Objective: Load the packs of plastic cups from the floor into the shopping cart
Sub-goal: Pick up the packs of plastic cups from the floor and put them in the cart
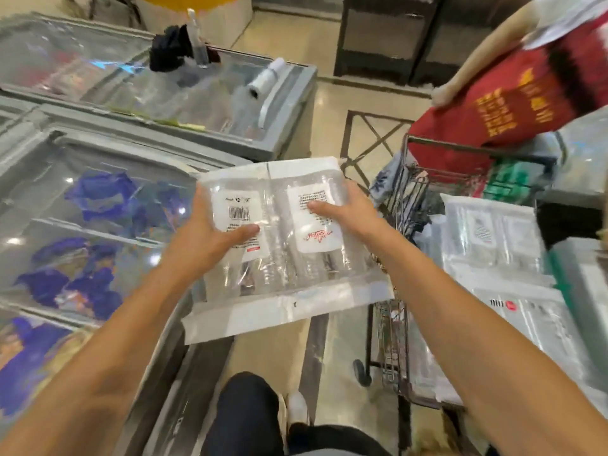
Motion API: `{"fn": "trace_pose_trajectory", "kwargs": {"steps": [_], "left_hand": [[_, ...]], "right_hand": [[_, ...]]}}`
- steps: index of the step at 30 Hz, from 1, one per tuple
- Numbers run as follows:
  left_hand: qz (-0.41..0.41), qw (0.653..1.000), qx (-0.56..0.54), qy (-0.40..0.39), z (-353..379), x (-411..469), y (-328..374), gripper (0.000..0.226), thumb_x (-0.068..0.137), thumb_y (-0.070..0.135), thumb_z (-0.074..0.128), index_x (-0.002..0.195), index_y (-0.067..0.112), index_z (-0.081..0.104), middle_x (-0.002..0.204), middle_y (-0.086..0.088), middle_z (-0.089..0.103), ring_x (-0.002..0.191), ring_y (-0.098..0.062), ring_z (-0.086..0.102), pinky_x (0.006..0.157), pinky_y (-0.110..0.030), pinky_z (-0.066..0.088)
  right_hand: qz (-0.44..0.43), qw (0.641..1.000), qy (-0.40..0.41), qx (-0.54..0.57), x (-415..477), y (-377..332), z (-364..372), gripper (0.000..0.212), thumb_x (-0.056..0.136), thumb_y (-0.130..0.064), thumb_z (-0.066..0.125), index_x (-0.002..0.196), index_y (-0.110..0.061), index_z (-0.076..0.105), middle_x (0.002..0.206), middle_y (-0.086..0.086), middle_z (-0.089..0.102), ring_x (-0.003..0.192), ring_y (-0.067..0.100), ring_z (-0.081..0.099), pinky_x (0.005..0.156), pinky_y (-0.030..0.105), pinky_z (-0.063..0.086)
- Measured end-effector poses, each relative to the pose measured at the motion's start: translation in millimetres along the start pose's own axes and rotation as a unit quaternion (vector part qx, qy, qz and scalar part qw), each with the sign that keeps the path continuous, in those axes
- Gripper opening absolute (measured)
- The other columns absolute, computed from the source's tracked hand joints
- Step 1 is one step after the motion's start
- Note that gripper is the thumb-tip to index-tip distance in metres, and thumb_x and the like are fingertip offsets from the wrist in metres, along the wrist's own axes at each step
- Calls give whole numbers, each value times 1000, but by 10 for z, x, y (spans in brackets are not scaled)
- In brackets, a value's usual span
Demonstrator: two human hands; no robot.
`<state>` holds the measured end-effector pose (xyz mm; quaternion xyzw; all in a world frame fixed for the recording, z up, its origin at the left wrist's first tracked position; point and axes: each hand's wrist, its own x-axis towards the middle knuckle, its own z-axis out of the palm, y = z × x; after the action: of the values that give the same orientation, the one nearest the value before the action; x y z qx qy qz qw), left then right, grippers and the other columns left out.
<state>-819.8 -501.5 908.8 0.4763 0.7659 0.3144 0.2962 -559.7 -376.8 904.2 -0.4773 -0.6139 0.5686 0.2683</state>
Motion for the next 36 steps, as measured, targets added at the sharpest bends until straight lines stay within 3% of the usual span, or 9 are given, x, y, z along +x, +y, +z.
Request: {"fn": "trace_pose_trajectory", "kwargs": {"steps": [3,8,11,17,19,23,28,32,36], "left_hand": [[27,999,4,-39,349,498,335,95,87,45,87,159,31,27,102,36,56,102,-10,63,78,-24,41],[83,989,-13,-122,1015,1266,809,100,85,53,87,160,38,22,117,27,68,106,-12,68,89,-35,49],[106,981,-11,-164,1473,1597,1175,107,78,66,85,158,48,15,124,19,73,112,-23,73,98,-49,57],[131,966,-16,-222,2643,1949,1878,131,75,73,79,160,57,-19,143,3,66,122,-33,70,101,-59,55],[132,963,-3,-235,3069,2008,2070,133,74,78,75,158,57,-26,145,-4,63,121,-38,68,100,-58,54],[129,953,12,-273,3872,2047,2415,131,87,69,77,163,44,-28,155,-16,47,128,-41,60,102,-49,50],[110,946,-27,-304,4871,2042,2688,131,91,58,78,157,48,-35,151,-19,49,125,-38,61,103,-53,55],[77,942,-12,-325,5440,1954,2816,132,93,59,76,155,46,-40,154,-21,37,124,-42,62,105,-54,54],[49,940,-7,-338,5783,1937,2794,130,97,57,72,153,46,-44,174,-27,12,134,-45,58,107,-50,54]], "right_hand": [[15,999,50,9,197,80,-484,64,83,-40,92,137,-28,59,118,-5,77,101,11,78,91,40,64],[66,985,155,22,419,308,-1261,63,77,-44,95,128,-30,63,120,-2,77,107,17,77,99,49,60],[94,973,209,4,496,411,-1758,91,62,-67,96,139,-36,58,131,-9,72,119,16,71,107,49,55],[116,956,268,-27,442,770,-2830,90,91,-44,81,165,-27,32,155,-14,38,140,10,40,108,29,33],[129,948,290,-19,447,928,-3150,82,88,-47,81,158,-28,43,152,-12,47,137,12,50,102,27,41],[146,925,346,-60,482,1326,-3807,44,79,-58,79,118,-40,67,112,-21,75,102,-2,71,91,28,50],[222,892,382,-93,574,1955,-4599,55,91,-54,78,130,-29,48,119,-8,59,92,-3,57,70,22,42],[229,891,371,-124,585,2352,-5100,68,88,-56,79,141,-23,52,128,-7,61,108,12,61,82,30,43],[227,900,356,-107,680,2703,-5306,72,86,-59,79,145,-28,51,126,-18,62,112,9,63,84,27,46]]}}
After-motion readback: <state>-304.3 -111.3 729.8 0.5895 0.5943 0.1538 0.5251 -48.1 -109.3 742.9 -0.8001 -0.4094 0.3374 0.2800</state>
